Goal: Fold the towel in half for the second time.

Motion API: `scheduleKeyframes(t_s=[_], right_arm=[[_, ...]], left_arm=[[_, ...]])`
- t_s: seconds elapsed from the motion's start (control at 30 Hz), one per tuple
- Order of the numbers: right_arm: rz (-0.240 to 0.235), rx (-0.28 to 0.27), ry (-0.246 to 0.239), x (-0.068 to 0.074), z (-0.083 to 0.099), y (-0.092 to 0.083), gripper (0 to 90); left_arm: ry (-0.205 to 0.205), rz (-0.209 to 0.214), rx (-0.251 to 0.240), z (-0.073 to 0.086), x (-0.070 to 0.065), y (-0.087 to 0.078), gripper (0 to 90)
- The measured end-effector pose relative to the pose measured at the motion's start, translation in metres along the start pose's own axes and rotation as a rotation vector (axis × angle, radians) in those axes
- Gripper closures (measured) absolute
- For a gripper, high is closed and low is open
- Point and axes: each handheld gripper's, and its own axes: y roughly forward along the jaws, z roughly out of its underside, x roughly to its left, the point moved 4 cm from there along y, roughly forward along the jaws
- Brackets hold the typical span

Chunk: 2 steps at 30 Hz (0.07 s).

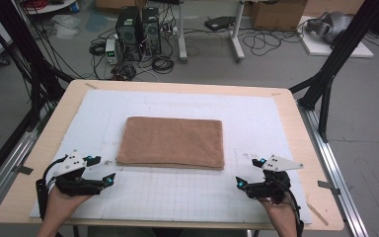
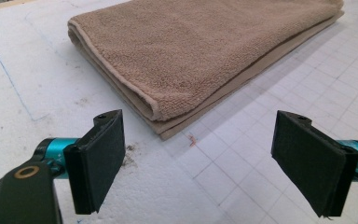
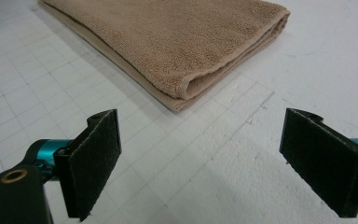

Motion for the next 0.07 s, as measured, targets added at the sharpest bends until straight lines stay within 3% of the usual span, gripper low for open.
scheduleKeyframes(t_s=[0.07], right_arm=[[0.002, 0.0, -0.002, 0.0005, 0.0002, 0.0, 11.6]], left_arm=[[0.007, -0.007, 0.0, 0.0002, -0.0007, 0.0002, 18.0]])
